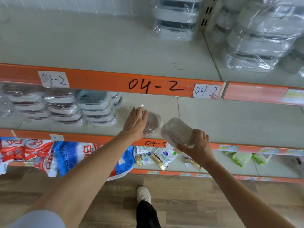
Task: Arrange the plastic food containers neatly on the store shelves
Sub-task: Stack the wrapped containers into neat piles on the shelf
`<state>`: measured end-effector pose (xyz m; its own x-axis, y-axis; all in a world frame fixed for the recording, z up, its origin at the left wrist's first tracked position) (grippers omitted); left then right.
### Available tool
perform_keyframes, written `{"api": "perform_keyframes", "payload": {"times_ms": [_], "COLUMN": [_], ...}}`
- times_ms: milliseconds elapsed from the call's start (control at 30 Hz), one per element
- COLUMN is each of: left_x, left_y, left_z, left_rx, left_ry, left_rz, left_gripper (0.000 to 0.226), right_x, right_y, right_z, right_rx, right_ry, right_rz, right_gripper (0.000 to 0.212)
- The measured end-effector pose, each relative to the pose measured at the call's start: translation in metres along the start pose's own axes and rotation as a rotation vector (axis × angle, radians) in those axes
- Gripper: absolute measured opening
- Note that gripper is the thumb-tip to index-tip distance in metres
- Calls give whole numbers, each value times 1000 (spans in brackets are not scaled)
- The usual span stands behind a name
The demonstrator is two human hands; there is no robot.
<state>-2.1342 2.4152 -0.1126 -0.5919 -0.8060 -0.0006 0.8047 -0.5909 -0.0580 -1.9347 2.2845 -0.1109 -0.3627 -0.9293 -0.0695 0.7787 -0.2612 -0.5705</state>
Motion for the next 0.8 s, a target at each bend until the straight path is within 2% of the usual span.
{"api": "perform_keyframes", "payload": {"times_ms": [300,400,633,800], "left_x": [107,142,181,176], "left_y": [-44,-71,-127,-141], "left_z": [53,85,193,244], "left_rx": [-15,-38,-7,27], "left_ry": [-2,19,249,356], "left_rz": [66,156,384,412], "left_gripper": [94,94,96,94], "right_x": [45,54,51,17], "right_y": [-86,-126,-223,-248], "right_z": [2,14,79,120], "right_rx": [-58,-89,-132,-116], "right_ry": [-107,-139,-93,-12], "right_rz": [170,249,528,503], "right_gripper": [77,78,79,79]}}
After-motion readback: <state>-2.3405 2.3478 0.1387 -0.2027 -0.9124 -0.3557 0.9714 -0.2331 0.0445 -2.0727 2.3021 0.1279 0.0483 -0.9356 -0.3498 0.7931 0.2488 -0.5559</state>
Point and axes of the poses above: each hand's wrist, its own x-axis away from the middle knuckle, its own z-axis out of the back of the hand, y = z × x, the point moved 6 cm from there along -x, towards the middle knuckle, and after that the axes turned 3 degrees about y, right-handed, at the moved point
